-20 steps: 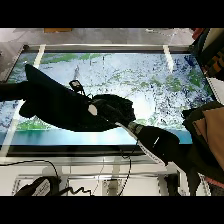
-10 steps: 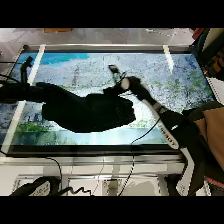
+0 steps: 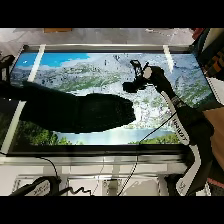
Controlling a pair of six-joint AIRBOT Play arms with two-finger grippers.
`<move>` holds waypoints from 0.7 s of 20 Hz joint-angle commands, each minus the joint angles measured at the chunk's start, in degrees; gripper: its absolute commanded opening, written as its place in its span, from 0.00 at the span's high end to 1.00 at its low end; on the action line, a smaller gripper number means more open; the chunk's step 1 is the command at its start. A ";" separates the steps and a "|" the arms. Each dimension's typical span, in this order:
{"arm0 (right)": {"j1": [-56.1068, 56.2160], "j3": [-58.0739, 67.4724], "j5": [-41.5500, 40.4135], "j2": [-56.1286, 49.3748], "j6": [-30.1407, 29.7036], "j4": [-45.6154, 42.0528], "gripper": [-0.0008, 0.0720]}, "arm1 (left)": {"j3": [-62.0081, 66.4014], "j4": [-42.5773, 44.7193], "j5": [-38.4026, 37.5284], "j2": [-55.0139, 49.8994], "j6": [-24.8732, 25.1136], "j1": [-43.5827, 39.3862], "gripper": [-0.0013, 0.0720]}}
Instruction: Fold the clothes and pants, and hang the long-sleeved shirts on hangers.
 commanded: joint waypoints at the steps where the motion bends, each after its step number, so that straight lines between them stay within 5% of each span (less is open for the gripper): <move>1: 1.44 0.00 0.90 0.15 -0.15 0.61 0.96 | 0.81 3.78 2.12 -0.83 2.54 -3.80 0.93; 4: 3.39 0.02 0.90 0.15 -0.15 0.66 0.96 | 0.76 5.53 2.16 -2.01 0.04 -13.51 0.93; 9: 3.58 0.98 1.33 0.26 -0.09 -2.38 0.96 | 0.76 4.17 9.05 -9.03 -16.92 -32.41 0.93; 12: -0.48 5.88 3.61 0.28 0.39 -4.11 0.96 | 0.76 -0.83 20.55 -14.88 -24.26 -43.32 0.92; 14: -3.78 9.60 6.03 0.63 0.63 -3.80 0.96 | 0.76 -7.23 32.09 -17.79 -24.48 -48.92 0.90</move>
